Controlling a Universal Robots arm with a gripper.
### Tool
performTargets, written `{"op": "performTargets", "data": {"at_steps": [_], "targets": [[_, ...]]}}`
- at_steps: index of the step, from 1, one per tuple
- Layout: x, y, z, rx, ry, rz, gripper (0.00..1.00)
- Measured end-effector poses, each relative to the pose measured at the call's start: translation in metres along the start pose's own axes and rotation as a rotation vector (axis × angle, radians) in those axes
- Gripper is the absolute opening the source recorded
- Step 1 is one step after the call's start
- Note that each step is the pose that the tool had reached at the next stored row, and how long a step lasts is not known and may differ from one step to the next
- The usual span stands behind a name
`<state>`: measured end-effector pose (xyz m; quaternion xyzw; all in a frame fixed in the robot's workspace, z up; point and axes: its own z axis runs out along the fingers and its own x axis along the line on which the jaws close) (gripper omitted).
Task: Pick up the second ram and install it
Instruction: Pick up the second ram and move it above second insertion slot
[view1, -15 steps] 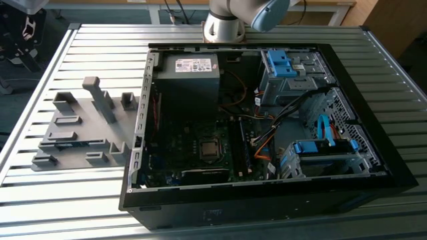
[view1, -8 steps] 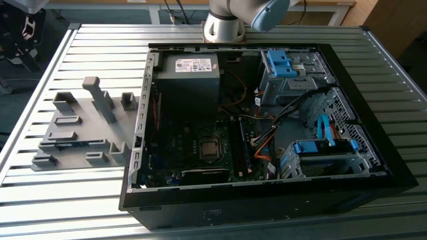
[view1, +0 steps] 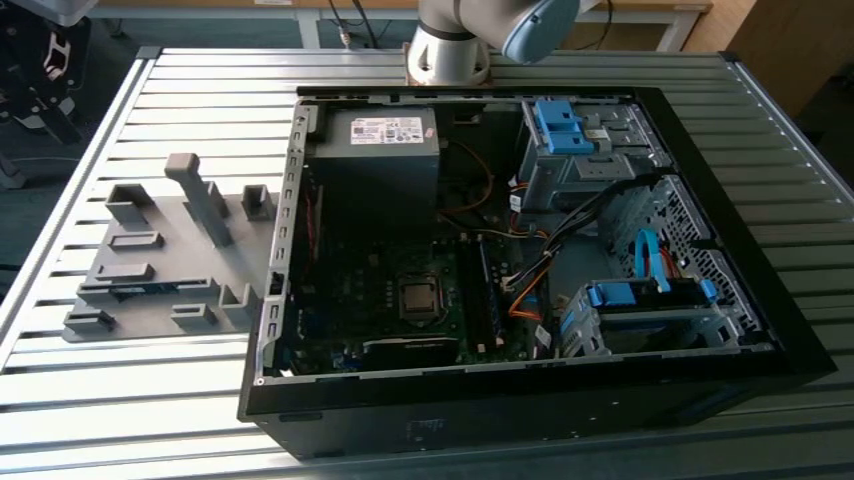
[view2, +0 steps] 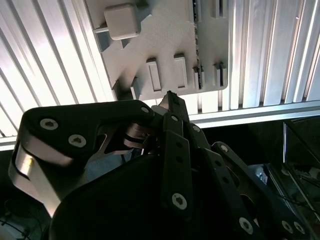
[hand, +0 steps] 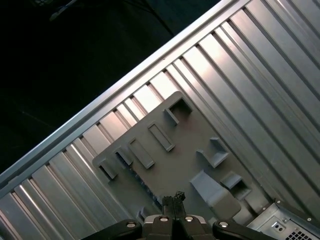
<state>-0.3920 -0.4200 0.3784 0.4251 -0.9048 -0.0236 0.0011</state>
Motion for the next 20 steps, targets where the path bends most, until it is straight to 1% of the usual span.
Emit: {"op": "performTargets", "data": {"at_steps": [20], "targets": [[0.0001, -0.0001, 0.0000, -0.0010, 0.0026, -0.057, 0.11]]}}
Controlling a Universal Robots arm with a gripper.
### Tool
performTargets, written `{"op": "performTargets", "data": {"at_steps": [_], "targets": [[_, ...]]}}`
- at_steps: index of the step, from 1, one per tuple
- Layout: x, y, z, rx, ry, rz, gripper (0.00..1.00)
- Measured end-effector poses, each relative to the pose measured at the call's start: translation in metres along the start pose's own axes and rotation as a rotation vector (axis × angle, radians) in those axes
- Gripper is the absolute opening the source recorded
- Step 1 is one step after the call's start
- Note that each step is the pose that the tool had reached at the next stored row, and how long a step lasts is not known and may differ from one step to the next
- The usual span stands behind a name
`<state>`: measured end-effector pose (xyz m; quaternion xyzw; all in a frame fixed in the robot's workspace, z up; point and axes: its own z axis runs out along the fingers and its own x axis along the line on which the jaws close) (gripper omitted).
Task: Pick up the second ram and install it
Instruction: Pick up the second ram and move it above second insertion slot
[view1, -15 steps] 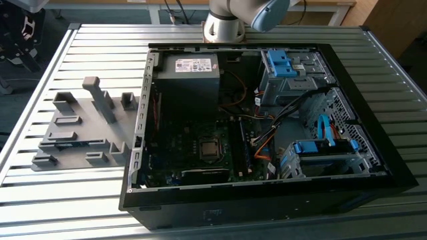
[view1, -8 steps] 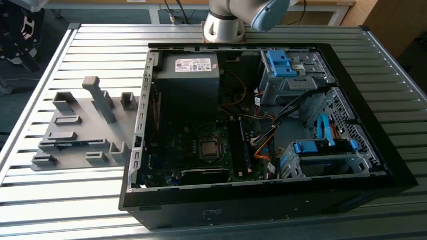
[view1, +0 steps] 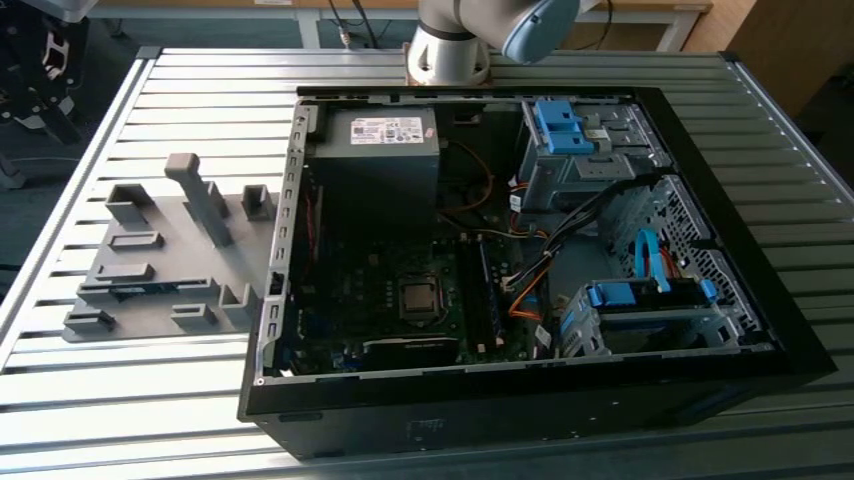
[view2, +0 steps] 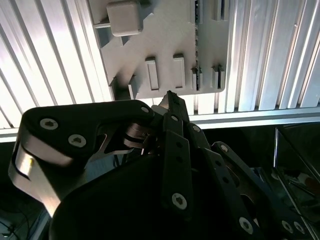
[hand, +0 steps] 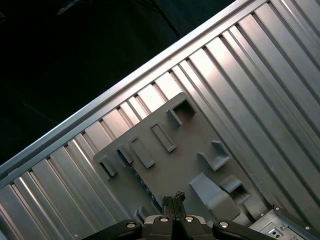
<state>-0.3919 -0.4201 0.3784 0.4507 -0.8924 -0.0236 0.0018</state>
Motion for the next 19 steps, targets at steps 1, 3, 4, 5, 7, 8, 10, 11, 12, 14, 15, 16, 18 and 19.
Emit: {"op": "performTargets", "data": {"at_steps": [1, 3, 4, 5, 7, 8, 10, 11, 12, 14, 15, 16, 18, 19], "targets": [[0.0002, -0.0001, 0.0000, -0.0001, 0.0001, -0.002, 0.11], [0.0008, -0.0002, 0.0000, -0.0001, 0.0002, -0.005, 0.11], [0.0010, -0.0002, 0.0000, -0.0001, 0.0002, -0.006, 0.11], [0.0010, -0.0002, 0.0000, -0.0001, 0.0003, -0.007, 0.11], [0.0011, -0.0002, 0.0000, -0.0002, 0.0003, -0.008, 0.11], [0.0011, -0.0002, 0.0000, -0.0002, 0.0003, -0.008, 0.11], [0.0011, -0.0003, 0.0000, -0.0002, 0.0003, -0.008, 0.11], [0.0011, -0.0003, 0.0000, -0.0002, 0.0003, -0.008, 0.11], [0.0011, -0.0002, 0.0000, -0.0002, 0.0003, -0.008, 0.11], [0.0011, -0.0003, 0.0000, -0.0002, 0.0004, -0.008, 0.11], [0.0011, -0.0003, 0.0000, -0.0002, 0.0003, -0.008, 0.11], [0.0011, -0.0003, 0.0000, -0.0002, 0.0004, -0.009, 0.11], [0.0011, -0.0003, 0.0000, -0.0002, 0.0005, -0.011, 0.11], [0.0011, -0.0003, 0.0000, -0.0003, 0.0005, -0.013, 0.11]]}}
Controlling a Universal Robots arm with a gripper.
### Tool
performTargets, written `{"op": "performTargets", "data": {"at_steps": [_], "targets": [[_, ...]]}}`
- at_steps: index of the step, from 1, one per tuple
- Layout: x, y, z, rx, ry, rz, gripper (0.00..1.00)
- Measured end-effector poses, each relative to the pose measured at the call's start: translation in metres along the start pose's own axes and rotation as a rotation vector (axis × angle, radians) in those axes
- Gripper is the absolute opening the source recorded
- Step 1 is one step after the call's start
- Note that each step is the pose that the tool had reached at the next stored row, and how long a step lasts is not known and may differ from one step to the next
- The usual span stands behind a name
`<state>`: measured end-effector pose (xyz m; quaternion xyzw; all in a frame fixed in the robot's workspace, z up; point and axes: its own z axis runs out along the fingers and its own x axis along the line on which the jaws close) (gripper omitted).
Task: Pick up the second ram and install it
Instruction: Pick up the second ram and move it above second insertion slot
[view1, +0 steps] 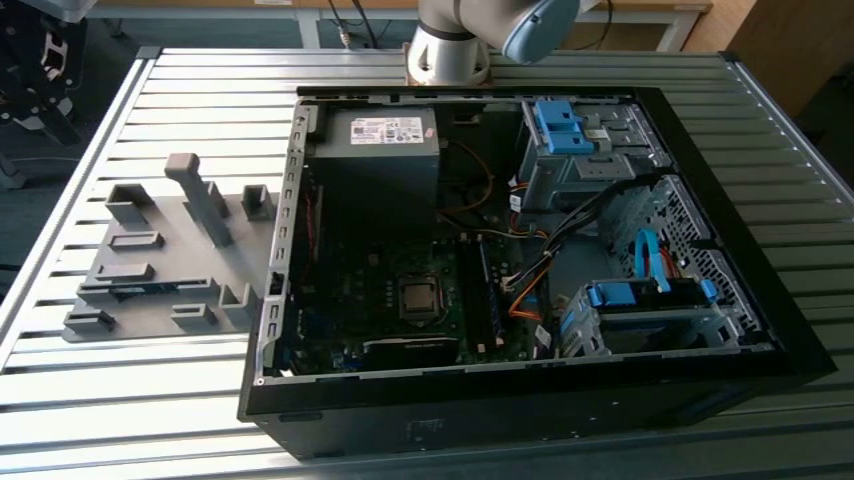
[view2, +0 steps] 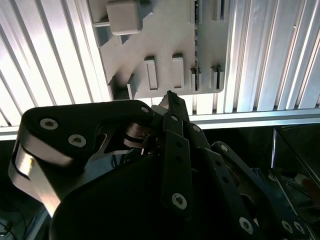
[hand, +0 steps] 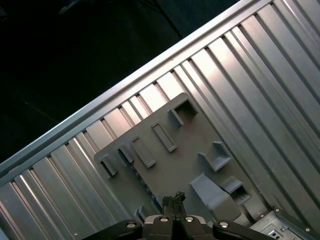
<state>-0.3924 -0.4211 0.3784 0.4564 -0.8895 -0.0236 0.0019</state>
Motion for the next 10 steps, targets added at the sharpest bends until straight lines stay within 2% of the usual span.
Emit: {"op": "performTargets", "data": {"at_steps": [4, 7, 10], "targets": [[0.0000, 0.0000, 0.0000, -0.0004, 0.0009, -0.021, 0.11], [0.0001, 0.0001, 0.0000, -0.0010, 0.0025, -0.058, 0.11], [0.0024, 0.0004, 0.0001, -0.0014, 0.0034, -0.076, 0.11]]}}
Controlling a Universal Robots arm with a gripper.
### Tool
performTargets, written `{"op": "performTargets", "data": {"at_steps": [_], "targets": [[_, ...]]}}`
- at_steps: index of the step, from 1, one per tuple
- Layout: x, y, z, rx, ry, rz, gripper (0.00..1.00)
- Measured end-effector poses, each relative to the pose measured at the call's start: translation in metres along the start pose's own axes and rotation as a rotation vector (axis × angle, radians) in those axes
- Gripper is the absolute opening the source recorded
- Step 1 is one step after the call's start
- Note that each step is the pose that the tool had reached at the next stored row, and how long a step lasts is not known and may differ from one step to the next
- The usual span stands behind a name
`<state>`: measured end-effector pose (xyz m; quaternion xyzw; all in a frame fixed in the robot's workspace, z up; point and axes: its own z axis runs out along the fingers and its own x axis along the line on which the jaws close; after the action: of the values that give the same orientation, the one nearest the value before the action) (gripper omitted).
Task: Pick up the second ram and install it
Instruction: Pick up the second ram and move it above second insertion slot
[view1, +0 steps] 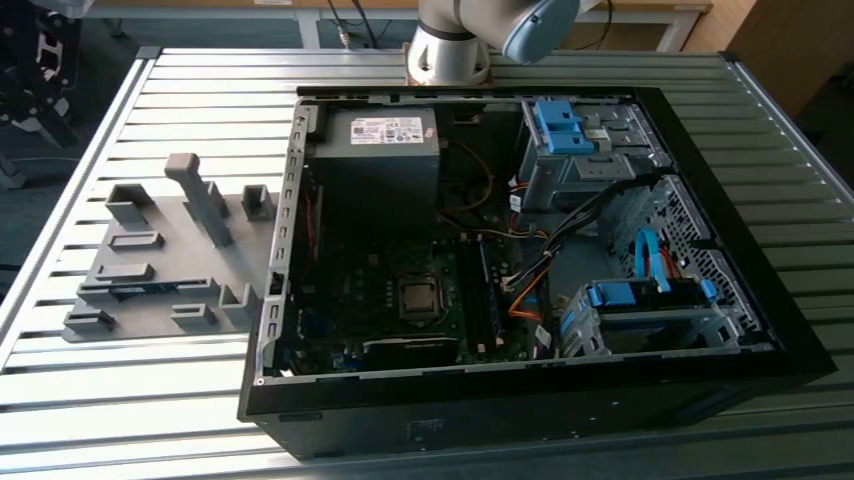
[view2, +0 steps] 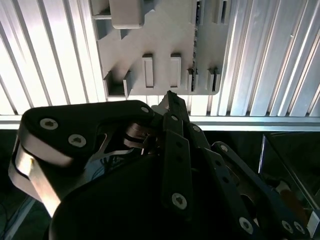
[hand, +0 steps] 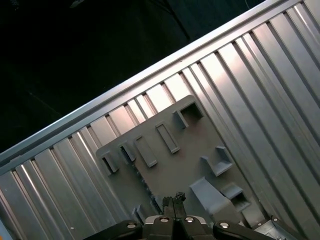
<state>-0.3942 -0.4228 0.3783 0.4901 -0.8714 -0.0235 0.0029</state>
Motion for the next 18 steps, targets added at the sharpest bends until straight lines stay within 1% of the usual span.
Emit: {"op": "performTargets", "data": {"at_steps": [6, 18], "targets": [[0.0019, -0.0003, 0.0000, 0.0000, 0.0001, -0.004, 0.11], [0.0024, -0.0007, 0.0001, 0.0001, 0.0005, -0.010, 0.11]]}}
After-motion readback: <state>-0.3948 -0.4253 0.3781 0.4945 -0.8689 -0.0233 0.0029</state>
